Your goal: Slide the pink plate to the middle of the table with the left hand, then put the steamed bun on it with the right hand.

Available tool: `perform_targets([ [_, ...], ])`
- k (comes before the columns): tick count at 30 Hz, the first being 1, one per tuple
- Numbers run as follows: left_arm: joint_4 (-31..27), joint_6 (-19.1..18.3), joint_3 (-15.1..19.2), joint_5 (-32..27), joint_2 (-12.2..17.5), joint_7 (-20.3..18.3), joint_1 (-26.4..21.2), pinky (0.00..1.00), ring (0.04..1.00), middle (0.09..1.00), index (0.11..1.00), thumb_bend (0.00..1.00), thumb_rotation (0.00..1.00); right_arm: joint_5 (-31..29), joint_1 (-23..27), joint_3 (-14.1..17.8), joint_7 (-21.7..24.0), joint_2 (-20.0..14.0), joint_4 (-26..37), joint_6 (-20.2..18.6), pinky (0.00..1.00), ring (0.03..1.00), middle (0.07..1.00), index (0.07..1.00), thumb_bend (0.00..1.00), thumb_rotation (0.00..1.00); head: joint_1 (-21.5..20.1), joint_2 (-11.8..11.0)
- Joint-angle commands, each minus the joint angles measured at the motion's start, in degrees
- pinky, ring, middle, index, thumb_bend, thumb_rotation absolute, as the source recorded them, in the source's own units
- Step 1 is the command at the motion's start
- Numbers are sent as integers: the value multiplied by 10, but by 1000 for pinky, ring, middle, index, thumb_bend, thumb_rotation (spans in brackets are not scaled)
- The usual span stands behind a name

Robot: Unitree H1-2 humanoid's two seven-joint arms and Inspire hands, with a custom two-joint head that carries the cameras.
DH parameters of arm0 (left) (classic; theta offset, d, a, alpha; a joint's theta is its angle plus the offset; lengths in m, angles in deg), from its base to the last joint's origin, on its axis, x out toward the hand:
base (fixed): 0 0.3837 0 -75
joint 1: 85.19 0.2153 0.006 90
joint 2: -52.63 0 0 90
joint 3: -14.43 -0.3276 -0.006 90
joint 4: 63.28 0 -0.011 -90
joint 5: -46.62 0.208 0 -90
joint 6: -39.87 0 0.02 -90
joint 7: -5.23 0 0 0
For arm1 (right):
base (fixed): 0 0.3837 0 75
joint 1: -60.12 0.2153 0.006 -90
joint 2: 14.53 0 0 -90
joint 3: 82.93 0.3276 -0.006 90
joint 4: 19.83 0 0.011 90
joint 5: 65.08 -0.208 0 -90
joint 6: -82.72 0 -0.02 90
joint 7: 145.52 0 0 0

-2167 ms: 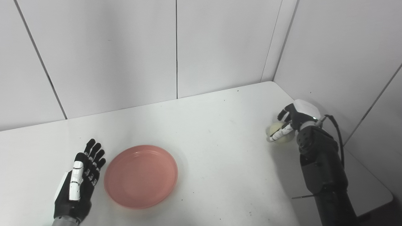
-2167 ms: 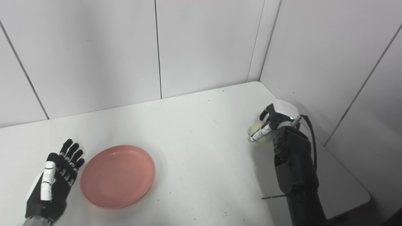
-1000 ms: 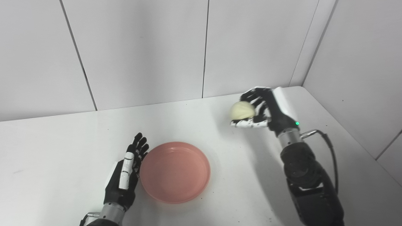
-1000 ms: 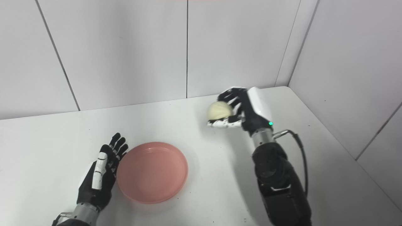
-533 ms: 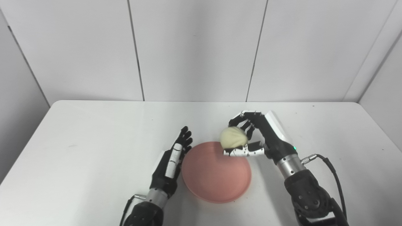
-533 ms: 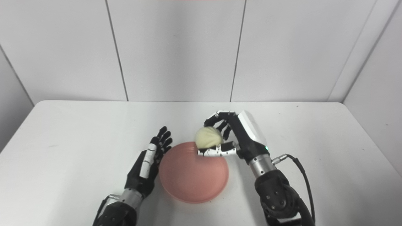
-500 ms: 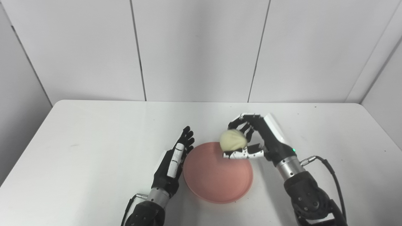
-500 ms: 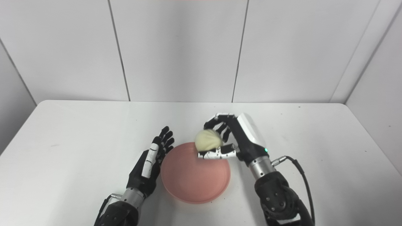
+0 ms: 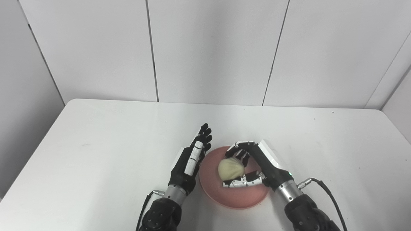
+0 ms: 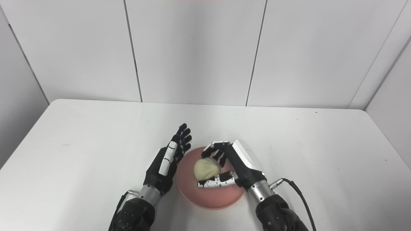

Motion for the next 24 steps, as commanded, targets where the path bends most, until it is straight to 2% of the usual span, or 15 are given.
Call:
perform_targets([
  [1, 4, 18, 3, -5, -1, -3, 14, 1000, 1000, 1000, 969, 691, 925, 14, 11, -3, -24, 0, 2, 43, 327, 474, 560, 452, 488, 0, -3, 1],
  [5, -13, -1, 1, 0, 5, -3, 19, 1000, 1000, 1000, 976, 689, 954, 64, 14, -17, -47, -8, -14, 63, 378, 500, 535, 443, 493, 0, -11, 3],
  [7, -19, -6, 2, -4, 7, -6, 21, 1000, 1000, 1000, 977, 679, 955, 72, 14, -19, -54, -7, -8, 72, 600, 712, 743, 490, 505, 112, -15, 2],
  [8, -21, -9, 3, -7, 8, -9, 21, 1000, 1000, 1000, 976, 679, 954, 72, 13, -18, -57, -5, -1, 75, 612, 727, 757, 491, 506, 117, -19, 2],
  [9, -22, -10, 3, -9, 9, -10, 22, 1000, 1000, 1000, 977, 676, 950, 71, 12, -17, -58, -2, 4, 76, 653, 776, 804, 652, 577, 118, -19, 2],
  [10, -23, -8, 4, -10, 10, -12, 22, 1000, 1000, 1000, 977, 676, 948, 78, 11, -15, -63, -1, 13, 78, 667, 792, 820, 707, 601, 118, -22, 2],
  [11, -23, -7, 4, -11, 11, -14, 22, 1000, 1000, 1000, 979, 666, 953, 83, 11, -13, -67, -1, 18, 78, 722, 840, 860, 770, 612, 205, -22, 2],
  [12, -25, -7, 4, -12, 12, -15, 23, 1000, 1000, 1000, 980, 661, 956, 91, 11, -12, -70, -1, 25, 78, 750, 865, 881, 802, 618, 251, -24, 2],
  [15, -29, -10, 3, -10, 14, -14, 24, 1000, 1000, 1000, 982, 661, 977, 109, 13, -11, -76, -6, 34, 78, 935, 968, 966, 891, 636, 393, -27, 2],
  [16, -30, -11, 3, -9, 14, -13, 24, 1000, 1000, 1000, 982, 661, 979, 116, 14, -11, -76, -7, 37, 75, 944, 972, 970, 895, 637, 405, -28, 2],
  [17, -29, -10, 3, -7, 15, -11, 24, 1000, 1000, 1000, 981, 655, 988, 122, 15, -10, -76, -10, 39, 73, 984, 993, 990, 916, 651, 462, -28, 2],
  [24, -36, -20, 3, 2, 22, -7, 24, 1000, 1000, 1000, 983, 669, 996, 147, 18, -5, -52, -20, 59, 50, 1000, 1000, 1000, 958, 687, 580, -41, 4],
])
